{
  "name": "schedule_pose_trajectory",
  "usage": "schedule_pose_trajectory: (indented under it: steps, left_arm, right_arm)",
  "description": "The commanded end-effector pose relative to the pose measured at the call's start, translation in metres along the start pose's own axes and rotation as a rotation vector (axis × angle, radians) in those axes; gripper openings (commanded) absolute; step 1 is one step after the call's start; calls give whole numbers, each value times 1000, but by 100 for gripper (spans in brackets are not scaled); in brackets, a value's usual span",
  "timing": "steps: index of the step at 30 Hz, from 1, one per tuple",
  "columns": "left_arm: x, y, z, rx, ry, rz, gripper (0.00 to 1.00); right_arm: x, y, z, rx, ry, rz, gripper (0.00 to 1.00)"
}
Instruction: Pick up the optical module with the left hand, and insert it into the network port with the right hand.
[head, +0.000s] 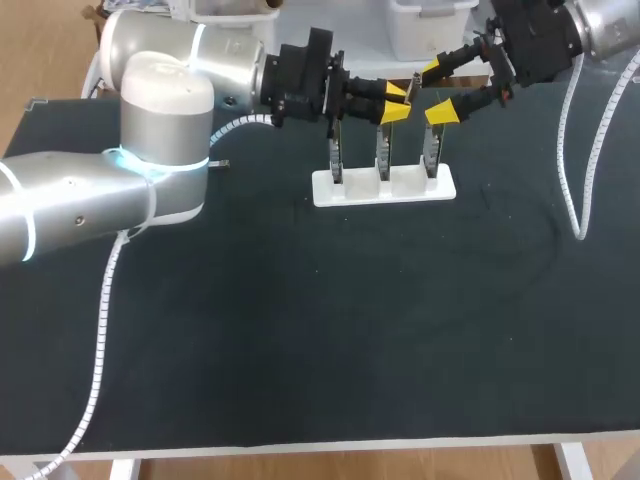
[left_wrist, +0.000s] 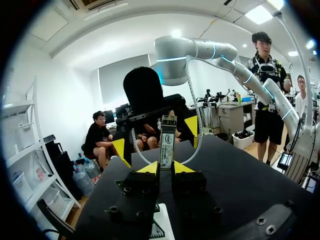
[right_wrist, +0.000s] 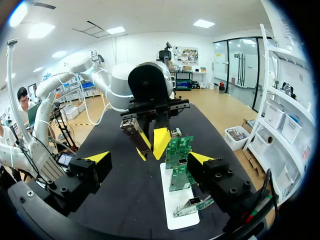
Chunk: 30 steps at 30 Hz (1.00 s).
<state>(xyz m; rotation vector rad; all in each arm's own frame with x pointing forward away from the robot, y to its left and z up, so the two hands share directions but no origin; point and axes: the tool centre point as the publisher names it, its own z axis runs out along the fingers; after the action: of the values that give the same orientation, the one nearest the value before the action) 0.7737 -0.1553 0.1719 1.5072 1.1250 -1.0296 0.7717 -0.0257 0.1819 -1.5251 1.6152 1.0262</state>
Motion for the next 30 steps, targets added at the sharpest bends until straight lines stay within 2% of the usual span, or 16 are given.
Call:
schedule_pose_trajectory:
  steps: [1, 22, 30]
  left_arm:
    - [0, -2, 0, -7, 0, 3, 0]
    - [0, -2, 0, -7, 0, 3, 0]
    - [-13, 5, 1, 27, 30, 27, 0]
  right_arm:
    - [0, 2, 0, 4, 1, 0, 100]
    - [0, 2, 0, 4, 1, 0, 100]
    - [0, 2, 0, 4, 1, 0, 100]
